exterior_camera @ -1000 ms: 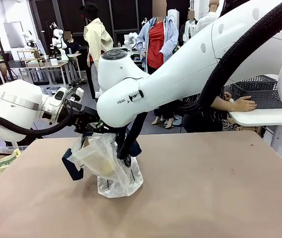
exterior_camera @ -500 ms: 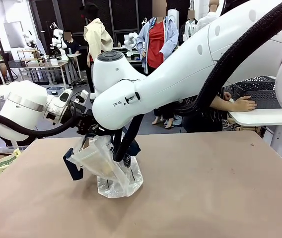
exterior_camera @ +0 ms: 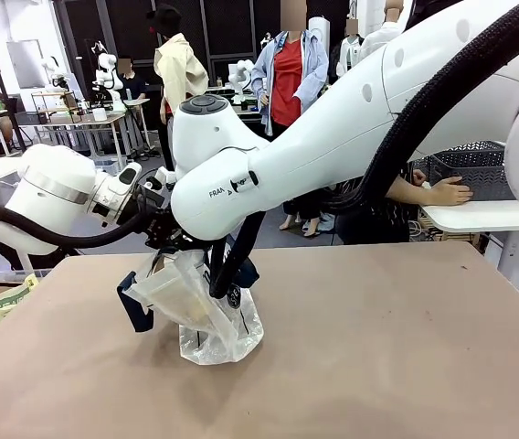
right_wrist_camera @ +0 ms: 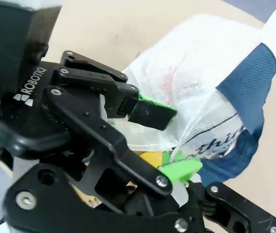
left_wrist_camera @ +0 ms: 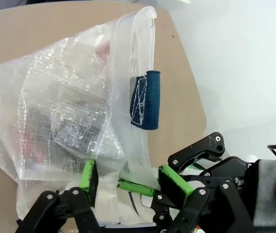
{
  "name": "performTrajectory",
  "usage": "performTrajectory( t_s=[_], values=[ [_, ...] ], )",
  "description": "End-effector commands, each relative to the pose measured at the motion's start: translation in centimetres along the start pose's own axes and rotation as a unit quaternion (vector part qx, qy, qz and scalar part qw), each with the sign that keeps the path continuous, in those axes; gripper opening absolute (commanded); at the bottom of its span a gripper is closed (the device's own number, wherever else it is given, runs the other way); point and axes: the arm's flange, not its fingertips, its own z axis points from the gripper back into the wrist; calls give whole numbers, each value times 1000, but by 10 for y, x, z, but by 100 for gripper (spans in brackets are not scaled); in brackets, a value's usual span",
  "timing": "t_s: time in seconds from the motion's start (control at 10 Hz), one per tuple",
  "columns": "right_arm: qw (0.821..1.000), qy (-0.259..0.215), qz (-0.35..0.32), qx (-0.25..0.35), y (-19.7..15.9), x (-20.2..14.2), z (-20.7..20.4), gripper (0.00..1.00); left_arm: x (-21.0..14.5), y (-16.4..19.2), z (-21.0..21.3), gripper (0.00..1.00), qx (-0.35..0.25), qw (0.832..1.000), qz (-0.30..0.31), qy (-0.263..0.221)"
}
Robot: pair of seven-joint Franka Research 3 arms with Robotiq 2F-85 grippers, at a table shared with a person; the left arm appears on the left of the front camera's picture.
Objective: Transfer purchased items from the store into the shopping bag.
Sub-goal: Move the Reusable shopping bag to the right side of the table.
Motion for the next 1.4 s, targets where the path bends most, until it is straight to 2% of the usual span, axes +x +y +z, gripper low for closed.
performTrajectory(
  t_s=[0.0, 0.1, 0.9, 1.0, 1.3],
  values=[
    [1000, -18, 4, 5, 0, -1, 2, 0, 5, 1, -12, 21, 18, 1000, 6, 23],
    [1000, -18, 2, 5, 0, -1, 2, 0, 5, 2, -12, 2, 20, 999, 7, 25],
    [1000, -15, 0, 5, -2, -2, 4, 0, 4, 3, -11, 0, 27, 999, 13, 21],
    [1000, -7, -5, 11, -4, -2, 6, 11, 4, 3, -10, 0, 29, 999, 15, 20],
    [1000, -17, -14, 22, -15, -8, 26, 65, 4, 3, -9, 0, 30, 999, 17, 19]
  ],
)
